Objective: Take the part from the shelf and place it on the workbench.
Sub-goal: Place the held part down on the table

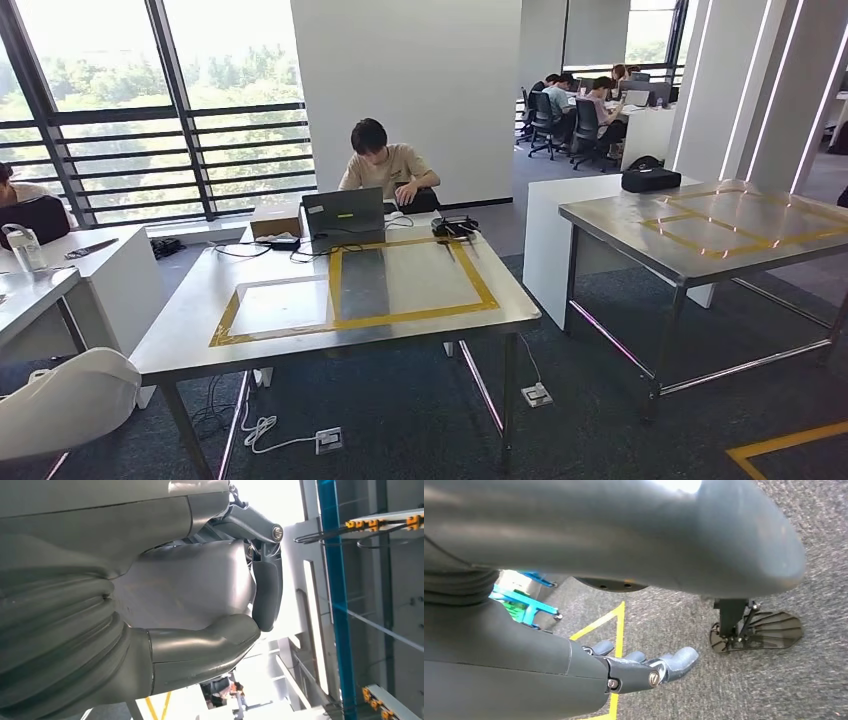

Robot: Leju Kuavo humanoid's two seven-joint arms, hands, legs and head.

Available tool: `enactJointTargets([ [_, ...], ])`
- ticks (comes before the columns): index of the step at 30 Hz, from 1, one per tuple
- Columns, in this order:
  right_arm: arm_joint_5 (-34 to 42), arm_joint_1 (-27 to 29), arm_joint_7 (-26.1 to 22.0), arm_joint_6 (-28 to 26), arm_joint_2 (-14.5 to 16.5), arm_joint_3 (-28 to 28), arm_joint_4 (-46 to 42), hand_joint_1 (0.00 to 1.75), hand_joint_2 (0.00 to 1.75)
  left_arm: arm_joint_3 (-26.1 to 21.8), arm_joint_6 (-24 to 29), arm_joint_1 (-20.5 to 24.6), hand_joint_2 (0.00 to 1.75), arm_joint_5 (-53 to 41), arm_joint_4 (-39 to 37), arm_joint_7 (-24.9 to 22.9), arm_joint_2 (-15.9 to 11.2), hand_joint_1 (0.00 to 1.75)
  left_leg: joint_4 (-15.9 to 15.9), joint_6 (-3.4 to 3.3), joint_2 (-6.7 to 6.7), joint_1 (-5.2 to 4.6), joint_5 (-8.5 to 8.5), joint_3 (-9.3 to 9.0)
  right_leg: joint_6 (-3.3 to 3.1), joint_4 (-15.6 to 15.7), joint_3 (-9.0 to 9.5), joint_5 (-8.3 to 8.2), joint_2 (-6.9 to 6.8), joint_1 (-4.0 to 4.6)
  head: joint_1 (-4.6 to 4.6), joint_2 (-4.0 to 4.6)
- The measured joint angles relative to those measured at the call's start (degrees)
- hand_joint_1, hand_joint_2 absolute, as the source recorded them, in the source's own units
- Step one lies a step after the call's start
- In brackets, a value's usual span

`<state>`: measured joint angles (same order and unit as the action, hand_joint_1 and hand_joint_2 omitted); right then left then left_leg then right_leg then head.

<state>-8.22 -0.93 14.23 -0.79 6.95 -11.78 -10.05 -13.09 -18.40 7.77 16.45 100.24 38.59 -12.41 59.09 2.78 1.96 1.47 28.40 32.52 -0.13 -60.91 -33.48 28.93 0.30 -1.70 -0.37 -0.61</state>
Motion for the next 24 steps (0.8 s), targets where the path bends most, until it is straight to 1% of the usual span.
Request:
enactJointTargets([
  [1,-0.01,-0.02,0.14,0.0,0.0,0.0,0.0,0.0,0.0,-0.11,0.0,-0.01,1.75,0.01,0.05,0.0,-0.03,1.75,0.86,0.16,-0.39,0.05,0.48,0.23,-0.47,0.1,0.27,0.13,-0.07,0.0,-0.05,0.0],
  [2,-0.01,-0.03,0.18,0.0,0.0,0.0,0.0,0.0,0.0,-0.2,0.0,-0.01,1.75,0.01,0.12,0.01,-0.07,1.75,2.86,0.28,-0.84,0.05,1.44,1.11,-0.9,0.21,0.59,0.27,-0.16,0.02,-0.12,0.0],
  [3,-0.02,-0.02,0.17,0.0,0.0,0.0,0.0,0.0,0.0,-0.25,0.0,-0.03,1.75,0.01,0.19,0.01,-0.09,1.75,6.13,0.32,-1.31,0.0,2.83,2.77,-1.28,0.3,0.91,0.48,-0.27,0.13,-0.19,0.0],
  [4,-0.02,0.0,0.17,0.0,0.0,0.0,0.0,0.0,0.0,-0.25,0.0,-0.1,1.75,0.01,0.24,0.02,-0.1,1.75,10.19,0.29,-1.59,-0.05,4.32,5.07,-1.58,0.34,1.2,0.74,-0.36,0.28,-0.24,0.0],
  [5,-0.02,0.02,0.17,-0.01,0.0,0.0,0.0,0.0,0.0,-0.26,-0.01,-0.27,1.75,0.01,0.26,0.01,-0.1,1.75,13.96,0.21,-1.65,-0.1,5.39,7.41,-1.78,0.35,1.48,1.0,-0.43,0.45,-0.27,0.0],
  [6,-0.02,0.04,0.17,-0.02,0.0,0.0,0.0,0.0,0.0,-0.26,-0.01,-0.48,1.75,0.01,0.26,0.0,-0.09,1.75,16.4,0.02,-1.65,-0.16,5.53,9.23,-1.92,0.35,1.82,1.31,-0.47,0.63,-0.29,0.0],
  [7,-0.02,0.04,0.17,-0.04,0.0,0.0,0.0,0.0,0.0,-0.26,-0.02,-0.66,1.75,0.01,0.27,-0.01,-0.09,1.75,16.73,-0.31,-1.65,-0.28,4.46,10.06,-1.98,0.36,2.26,1.66,-0.47,0.8,-0.31,0.0],
  [8,-0.02,0.04,0.17,-0.05,0.0,0.0,0.0,0.0,0.0,-0.27,-0.03,-0.77,1.75,0.01,0.3,-0.01,-0.1,1.75,14.82,-0.79,-1.65,-0.48,2.35,9.76,-1.98,0.39,2.83,2.06,-0.46,0.96,-0.32,0.0],
  [9,-0.02,0.04,0.17,-0.07,0.01,0.0,0.0,0.0,0.0,-0.28,-0.03,-0.81,1.75,0.01,0.36,0.0,-0.11,1.75,11.15,-1.44,-1.67,-0.8,-0.42,8.58,-1.95,0.45,3.49,2.5,-0.46,1.08,-0.33,0.0],
  [10,-0.02,0.03,0.17,-0.07,0.06,-0.01,0.01,0.0,0.0,-0.31,-0.04,-0.82,1.75,0.01,0.42,0.01,-0.14,1.75,7.38,-2.14,-1.71,-1.23,-2.5,7.05,-1.83,0.58,4.02,2.93,-0.47,1.2,-0.31,0.0],
  [11,-0.02,0.02,0.1,-0.07,0.12,-0.01,0.01,0.0,0.0,-0.33,-0.05,-0.8,1.75,0.01,0.48,0.01,-0.17,1.75,4.05,-2.69,-1.76,-1.61,-3.74,5.59,-1.62,0.73,4.39,3.31,-0.45,1.28,-0.32,0.01],
  [12,-0.02,0.01,0.03,-0.07,0.17,-0.02,0.02,0.0,0.0,-0.35,-0.06,-0.79,1.75,0.01,0.51,0.01,-0.21,1.75,1.95,-3.01,-1.79,-1.91,-4.09,4.6,-1.34,1.01,4.63,3.57,-0.46,1.32,-0.32,0.0],
  [13,-0.02,0.0,0.02,-0.07,0.21,-0.02,0.02,0.0,0.0,-0.37,-0.08,-0.78,1.75,0.01,0.54,0.02,-0.24,1.75,1.06,-3.13,-1.75,-2.07,-3.7,4.12,-1.0,1.16,4.82,3.58,-0.5,1.35,-0.33,0.0],
  [15,-0.02,-0.02,0.09,-0.07,0.19,-0.02,0.02,0.0,0.0,-0.37,-0.11,-0.76,1.75,0.01,0.58,0.01,-0.25,1.75,0.05,-3.2,-1.54,-1.9,-3.37,3.43,-0.42,1.2,5.31,3.43,-0.59,1.37,-0.33,-0.01],
  [16,-0.02,-0.06,0.16,-0.07,0.18,-0.02,0.02,0.0,0.0,-0.37,-0.11,-0.72,1.75,-0.01,0.61,0.02,-0.24,1.75,-0.34,-3.38,-1.43,-1.76,-3.22,2.91,-0.18,0.29,5.17,3.5,-0.58,1.38,-0.31,-0.01],
  [17,-0.02,-0.13,0.16,-0.07,0.17,-0.02,0.02,0.0,0.0,-0.36,-0.13,-0.64,1.75,-0.03,0.62,0.02,-0.23,1.75,-0.63,-3.61,-1.37,-1.62,-3.02,2.34,0.02,-1.43,4.33,4.0,-0.53,1.36,-0.25,-0.01],
  [18,-0.02,-0.19,0.12,-0.07,0.15,-0.02,0.02,0.0,0.0,-0.36,-0.15,-0.56,1.75,-0.07,0.62,0.03,-0.23,1.75,-0.83,-3.8,-1.33,-1.54,-2.79,1.82,0.22,-4.27,2.66,4.98,-0.47,1.31,-0.18,-0.01],
  [20,-0.03,-0.17,0.05,-0.07,0.07,-0.02,0.02,0.0,0.0,-0.35,-0.23,-0.46,1.75,-0.14,0.48,0.01,-0.23,1.75,-0.85,-4.09,-1.3,-1.58,-2.15,1.2,0.6,-11.14,-2.0,7.55,-0.4,1.27,-0.03,0.0],
  [21,-0.04,-0.09,0.03,-0.07,0.03,-0.02,0.02,0.0,0.0,-0.35,-0.26,-0.46,1.75,-0.16,0.37,0.0,-0.25,1.75,-0.82,-4.1,-1.23,-1.6,-1.79,0.88,0.75,-13.48,-4.1,8.15,-0.39,1.26,0.03,0.0],
  [22,-0.05,-0.01,0.06,-0.06,-0.04,-0.02,0.02,0.0,0.0,-0.35,-0.28,-0.44,1.75,-0.15,0.26,-0.02,-0.27,1.75,-0.78,-4.04,-1.14,-1.61,-1.38,0.43,0.84,-13.98,-5.35,7.51,-0.38,1.25,0.07,0.0],
  [23,-0.07,0.04,0.08,-0.05,-0.09,-0.02,0.02,0.0,0.0,-0.35,-0.28,-0.38,1.75,-0.09,0.15,-0.02,-0.31,1.75,-0.71,-3.92,-1.06,-1.59,-0.93,-0.13,0.9,-12.45,-5.59,5.56,-0.38,1.22,0.1,0.0],
  [24,-0.08,0.04,0.09,-0.03,-0.14,-0.02,0.02,0.0,0.0,-0.35,-0.28,-0.28,1.75,-0.02,0.04,-0.04,-0.36,1.75,-0.63,-3.73,-0.99,-1.55,-0.41,-0.79,0.9,-9.08,-4.9,2.55,-0.38,1.19,0.11,0.0],
])
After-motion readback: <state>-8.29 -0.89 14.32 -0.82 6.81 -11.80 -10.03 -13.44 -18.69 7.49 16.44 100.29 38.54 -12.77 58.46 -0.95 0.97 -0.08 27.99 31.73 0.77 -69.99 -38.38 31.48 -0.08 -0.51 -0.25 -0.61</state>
